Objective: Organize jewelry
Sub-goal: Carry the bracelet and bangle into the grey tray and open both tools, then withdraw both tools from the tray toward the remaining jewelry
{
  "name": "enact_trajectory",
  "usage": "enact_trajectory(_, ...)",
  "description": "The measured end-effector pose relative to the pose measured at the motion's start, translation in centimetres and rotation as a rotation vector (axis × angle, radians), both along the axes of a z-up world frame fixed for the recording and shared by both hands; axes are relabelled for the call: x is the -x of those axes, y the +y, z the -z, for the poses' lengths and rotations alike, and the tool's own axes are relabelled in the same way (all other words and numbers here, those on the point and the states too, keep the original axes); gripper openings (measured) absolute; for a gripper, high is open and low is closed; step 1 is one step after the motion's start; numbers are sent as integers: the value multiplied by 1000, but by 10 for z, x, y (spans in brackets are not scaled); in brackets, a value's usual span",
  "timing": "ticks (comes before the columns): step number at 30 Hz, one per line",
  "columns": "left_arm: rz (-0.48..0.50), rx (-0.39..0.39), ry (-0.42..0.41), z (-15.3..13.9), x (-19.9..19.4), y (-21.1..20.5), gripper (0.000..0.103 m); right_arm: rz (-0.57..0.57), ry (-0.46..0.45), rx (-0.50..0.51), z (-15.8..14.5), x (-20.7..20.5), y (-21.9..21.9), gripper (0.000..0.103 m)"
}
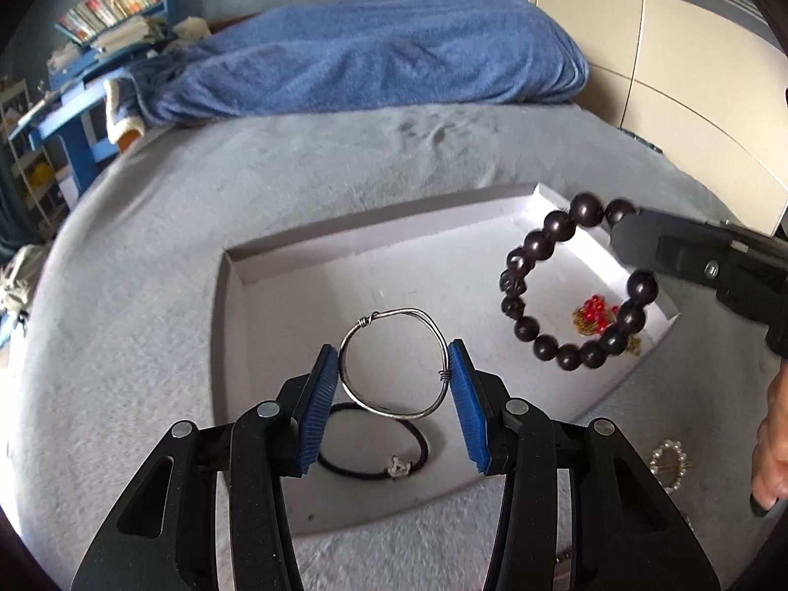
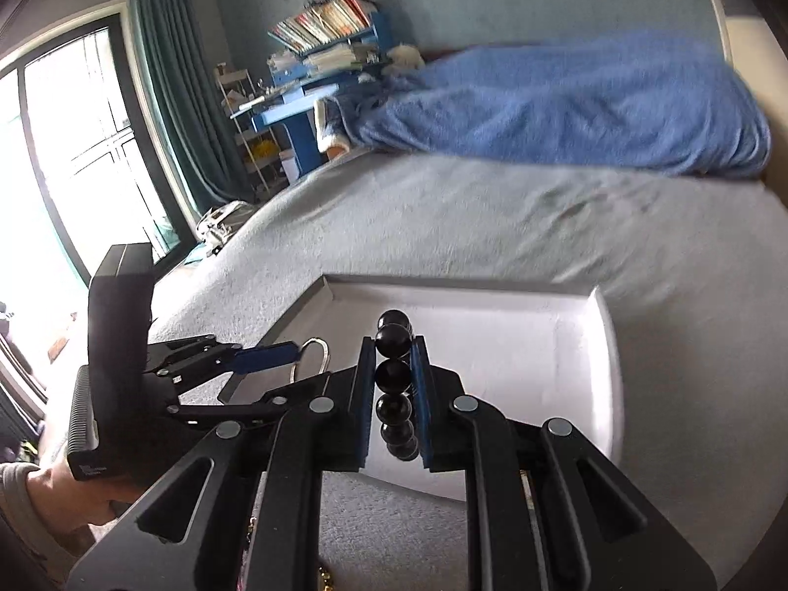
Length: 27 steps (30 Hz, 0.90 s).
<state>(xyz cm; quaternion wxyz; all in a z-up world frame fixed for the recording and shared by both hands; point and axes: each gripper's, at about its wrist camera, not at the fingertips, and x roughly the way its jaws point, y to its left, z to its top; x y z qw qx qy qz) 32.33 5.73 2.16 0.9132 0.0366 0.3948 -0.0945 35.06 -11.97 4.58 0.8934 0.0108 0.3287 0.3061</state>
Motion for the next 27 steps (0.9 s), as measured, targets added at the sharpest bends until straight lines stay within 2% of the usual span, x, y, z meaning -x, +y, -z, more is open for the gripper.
enact_trajectory(6, -8, 25, 80, 15, -20, 3, 47, 70, 74, 31, 30, -24, -14, 14)
enact_trajectory(11, -24, 22, 125, 24, -30, 4, 48, 90, 101, 42, 42, -33, -18, 14)
enact_trajectory(16, -30, 8, 137, 31, -31, 2, 48, 74, 111, 66, 50, -39, -11, 14)
enact_trajectory(19, -33, 4, 134, 31, -30, 2, 53, 63, 119, 81, 53, -40, -5, 15)
enact_trajectory(21, -38, 1, 118, 28, -28, 3, 59, 62, 122, 102, 55, -40, -4, 20)
enact_trajectory(23, -38, 3, 108, 24, -28, 3, 63, 62, 110, 109, 54, -36, -5, 32)
enact_trajectory(25, -42, 18, 93, 17, -26, 6, 65, 65, 105, 104, 51, -34, -7, 39)
enact_trajectory(27, -48, 32, 70, 8, -22, 9, 67, 70, 94, 91, 46, -29, -10, 41)
